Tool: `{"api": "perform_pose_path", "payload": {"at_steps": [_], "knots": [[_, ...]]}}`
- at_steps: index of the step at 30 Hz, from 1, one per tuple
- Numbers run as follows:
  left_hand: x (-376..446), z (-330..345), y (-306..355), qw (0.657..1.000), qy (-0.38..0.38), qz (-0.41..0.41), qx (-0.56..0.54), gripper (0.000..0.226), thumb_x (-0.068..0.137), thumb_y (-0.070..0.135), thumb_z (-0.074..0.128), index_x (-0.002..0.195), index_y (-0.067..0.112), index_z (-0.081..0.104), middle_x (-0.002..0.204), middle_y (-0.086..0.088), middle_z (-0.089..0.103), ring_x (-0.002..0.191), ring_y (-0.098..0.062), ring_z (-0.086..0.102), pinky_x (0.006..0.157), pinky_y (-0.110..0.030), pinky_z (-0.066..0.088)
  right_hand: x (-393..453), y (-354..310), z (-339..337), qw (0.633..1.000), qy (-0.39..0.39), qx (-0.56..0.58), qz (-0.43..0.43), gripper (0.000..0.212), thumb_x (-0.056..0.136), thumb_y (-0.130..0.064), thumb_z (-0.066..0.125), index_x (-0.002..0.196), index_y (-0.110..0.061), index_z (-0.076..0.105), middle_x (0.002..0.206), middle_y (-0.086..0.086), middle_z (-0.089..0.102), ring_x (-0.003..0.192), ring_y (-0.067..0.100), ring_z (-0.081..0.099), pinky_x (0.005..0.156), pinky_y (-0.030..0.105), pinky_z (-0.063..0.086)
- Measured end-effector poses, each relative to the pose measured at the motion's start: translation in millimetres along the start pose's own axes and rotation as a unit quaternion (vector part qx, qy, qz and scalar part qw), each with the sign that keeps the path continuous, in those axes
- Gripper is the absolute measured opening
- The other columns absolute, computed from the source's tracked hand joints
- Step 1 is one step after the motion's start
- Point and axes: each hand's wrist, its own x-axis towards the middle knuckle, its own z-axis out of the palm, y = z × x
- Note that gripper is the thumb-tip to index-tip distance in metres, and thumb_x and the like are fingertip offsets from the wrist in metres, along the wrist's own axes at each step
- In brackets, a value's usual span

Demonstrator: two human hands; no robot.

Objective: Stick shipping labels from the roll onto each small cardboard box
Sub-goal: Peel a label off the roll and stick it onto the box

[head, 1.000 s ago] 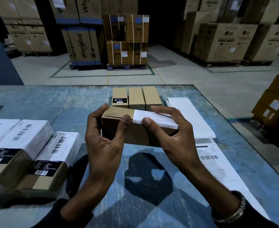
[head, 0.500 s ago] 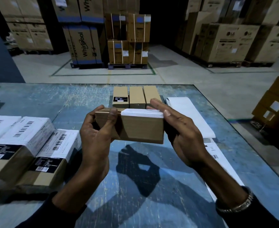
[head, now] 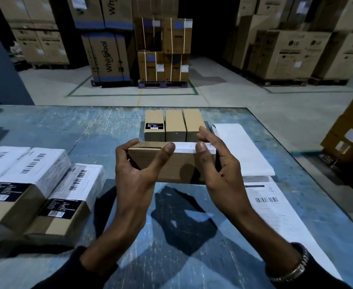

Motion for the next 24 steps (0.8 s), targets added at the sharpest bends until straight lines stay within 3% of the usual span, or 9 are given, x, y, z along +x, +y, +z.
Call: {"api": "perform_pose_path", "payload": {"at_steps": [3,5,8,11,13,15,20,22,24], "knots": [[-1.1,1.6,-2.0,0.999,-0.001,0.017,0.049,0.095,0.057,0.068,0.09,0.135,0.032,0.049,0.117,0.011,0.067,0.096,0.007,0.068,0.082,-0.015,0.055,-5.6,-1.1,6.0,1.0,-0.011,-0.023,-0.01,0.05,0.11,-0.046,0.043,0.155,-0.027,0.053,0.149,-0.02,0.056,0.138,-0.011,0.048,0.108,0.009,0.04],[0.1,2.1,-4.2,0.999,0.0,0.015,0.049,0.087,0.063,0.06,0.089,0.135,0.03,0.049,0.118,0.01,0.066,0.095,0.011,0.067,0.078,-0.011,0.054,-9.0,-2.2,7.8,1.0,-0.013,-0.016,-0.003,0.046,0.111,-0.045,0.037,0.151,-0.032,0.055,0.145,-0.027,0.054,0.135,-0.014,0.047,0.104,0.003,0.036],[0.0,3.5,-4.5,0.999,0.007,0.018,0.033,0.071,0.076,0.053,0.081,0.136,0.027,0.054,0.114,0.012,0.068,0.095,0.011,0.068,0.082,-0.012,0.056,-8.1,-3.1,5.7,1.0,0.001,0.008,0.012,0.04,0.109,-0.053,0.034,0.137,-0.043,0.061,0.137,-0.028,0.056,0.128,-0.008,0.053,0.099,0.008,0.042],[-4.9,6.9,-4.2,0.999,0.006,0.025,0.02,0.065,0.082,0.052,0.075,0.138,0.026,0.053,0.113,0.012,0.071,0.098,0.008,0.071,0.084,-0.016,0.058,-7.2,-7.9,6.6,1.0,0.017,0.015,0.014,0.038,0.097,-0.068,0.058,0.127,-0.044,0.061,0.131,-0.019,0.06,0.119,0.001,0.061,0.089,0.016,0.053],[-8.9,9.8,-3.7,1.0,-0.003,0.024,0.014,0.064,0.084,0.051,0.073,0.139,0.026,0.051,0.115,0.01,0.072,0.098,0.005,0.072,0.079,-0.013,0.057,-7.0,-8.3,7.1,0.998,0.062,-0.03,-0.016,0.046,0.091,-0.06,0.074,0.126,-0.032,0.062,0.125,-0.012,0.064,0.116,0.0,0.062,0.088,0.009,0.048],[-10.4,10.7,-4.6,1.0,-0.005,0.021,0.011,0.068,0.082,0.056,0.074,0.139,0.027,0.05,0.119,0.006,0.072,0.1,0.001,0.073,0.081,-0.016,0.058,-6.5,-7.8,6.9,0.995,0.078,-0.056,-0.037,0.045,0.092,-0.05,0.074,0.127,-0.024,0.062,0.123,-0.009,0.065,0.116,-0.001,0.061,0.09,0.006,0.044],[-3.9,5.2,-4.0,0.999,0.017,0.028,0.025,0.082,0.066,0.059,0.087,0.133,0.029,0.05,0.115,0.01,0.069,0.097,0.004,0.071,0.082,-0.018,0.059,-10.1,2.4,10.6,0.998,0.012,-0.041,-0.042,0.03,0.108,-0.04,0.054,0.133,-0.024,0.059,0.133,-0.004,0.056,0.124,0.014,0.06,0.089,0.037,0.063],[-0.7,4.3,-4.3,0.999,0.018,0.031,0.022,0.074,0.072,0.053,0.086,0.133,0.028,0.051,0.112,0.012,0.068,0.094,0.009,0.07,0.081,-0.016,0.058,-8.2,4.7,10.0,0.998,0.004,-0.041,-0.039,0.03,0.111,-0.039,0.046,0.133,-0.024,0.06,0.135,-0.007,0.055,0.128,0.015,0.057,0.098,0.043,0.058],[1.6,5.5,-4.8,0.999,0.016,0.029,0.009,0.067,0.08,0.049,0.081,0.136,0.026,0.052,0.112,0.013,0.068,0.095,0.01,0.069,0.083,-0.015,0.058,-4.1,2.9,5.1,0.999,0.003,-0.039,-0.031,0.035,0.112,-0.038,0.04,0.136,-0.024,0.061,0.139,-0.011,0.057,0.134,0.008,0.053,0.111,0.038,0.049]]}}
